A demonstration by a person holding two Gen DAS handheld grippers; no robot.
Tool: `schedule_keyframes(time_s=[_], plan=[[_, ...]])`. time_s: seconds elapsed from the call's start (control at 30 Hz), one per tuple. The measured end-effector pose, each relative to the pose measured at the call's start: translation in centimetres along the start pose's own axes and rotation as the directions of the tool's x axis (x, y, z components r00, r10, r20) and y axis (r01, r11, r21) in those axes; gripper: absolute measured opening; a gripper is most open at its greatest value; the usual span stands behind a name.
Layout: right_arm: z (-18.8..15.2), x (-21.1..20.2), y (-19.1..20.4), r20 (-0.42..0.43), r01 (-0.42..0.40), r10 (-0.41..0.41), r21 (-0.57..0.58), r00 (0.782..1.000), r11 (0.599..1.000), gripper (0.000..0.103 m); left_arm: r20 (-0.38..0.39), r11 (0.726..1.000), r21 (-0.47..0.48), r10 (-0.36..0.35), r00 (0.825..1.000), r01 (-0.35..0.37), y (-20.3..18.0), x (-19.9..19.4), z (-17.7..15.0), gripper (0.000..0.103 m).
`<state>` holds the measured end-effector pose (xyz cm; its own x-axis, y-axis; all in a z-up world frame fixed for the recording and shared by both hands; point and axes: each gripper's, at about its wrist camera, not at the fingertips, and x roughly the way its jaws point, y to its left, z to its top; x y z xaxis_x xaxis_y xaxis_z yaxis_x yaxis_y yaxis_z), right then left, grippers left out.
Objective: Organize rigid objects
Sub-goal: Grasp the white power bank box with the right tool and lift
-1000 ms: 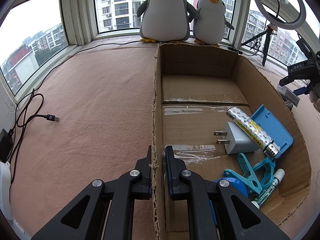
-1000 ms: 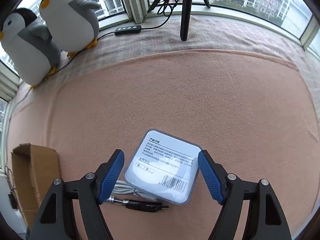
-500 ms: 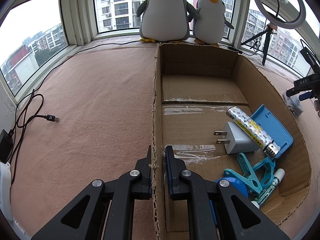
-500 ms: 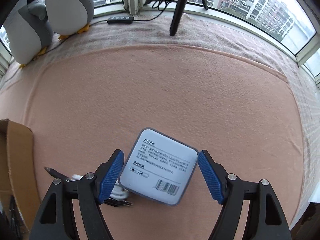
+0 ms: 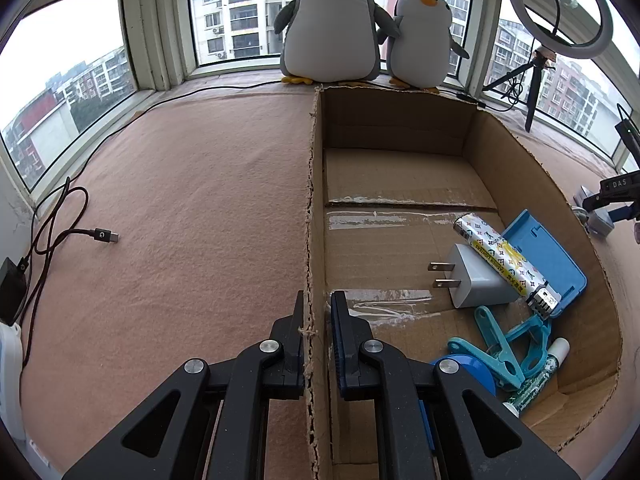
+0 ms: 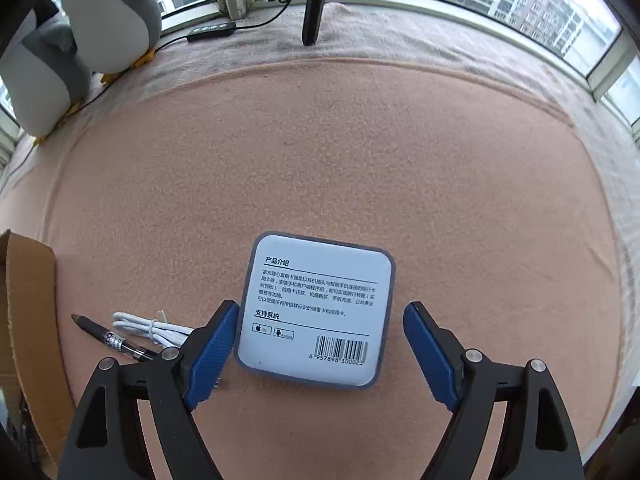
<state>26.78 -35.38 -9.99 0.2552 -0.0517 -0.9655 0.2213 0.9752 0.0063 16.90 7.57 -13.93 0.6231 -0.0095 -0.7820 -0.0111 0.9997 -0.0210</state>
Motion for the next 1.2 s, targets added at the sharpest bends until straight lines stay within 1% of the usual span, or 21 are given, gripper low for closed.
schedule_keyframes(time_s=[0.17,0.3,0.43,0.73,0.83,0.97,1.2], plan=[[-0.2,0.6,-0.5,-0.005,-0.037,0.037,0.024,0.999,0.999,0.080,0.000,1.000,0.000,-0.001,1.000,0.001,0.1,0.0,0.0,0.010],[-0.5,0.7,-0.8,0.008,-0.046,0.046,0.039,0.999,0.998,0.079,0.000,1.000,-0.002,-0.001,1.000,0.001,0.1,0.0,0.0,0.010],[-0.6,0.5,-0.8,0.022,-0.047,0.046,0.040,0.999,0.998,0.069,0.000,1.000,-0.001,0.000,1.000,0.000,0.1,0.0,0.0,0.010],[-1.7,-0.4,-0.8,0.058,-0.070,0.069,0.011,0.996,0.998,0.068,0.000,1.000,-0.001,0.000,1.000,0.000,0.1,0.0,0.0,0.010],[-2.5,-1.3,-0.9,0.085,-0.080,0.080,0.001,0.993,0.997,0.068,0.000,1.000,-0.001,0.000,1.000,0.000,0.1,0.0,0.0,0.010],[-3.1,-2.8,-0.1,0.115,-0.101,0.104,-0.030,0.988,0.994,0.068,-0.001,1.000,0.001,0.002,1.000,-0.002,0.1,0.0,0.1,0.010],[-4.5,-6.7,2.2,0.192,-0.147,0.161,-0.088,0.968,0.985,0.068,-0.002,1.000,0.004,0.009,1.000,-0.009,0.1,0.0,0.0,0.010]])
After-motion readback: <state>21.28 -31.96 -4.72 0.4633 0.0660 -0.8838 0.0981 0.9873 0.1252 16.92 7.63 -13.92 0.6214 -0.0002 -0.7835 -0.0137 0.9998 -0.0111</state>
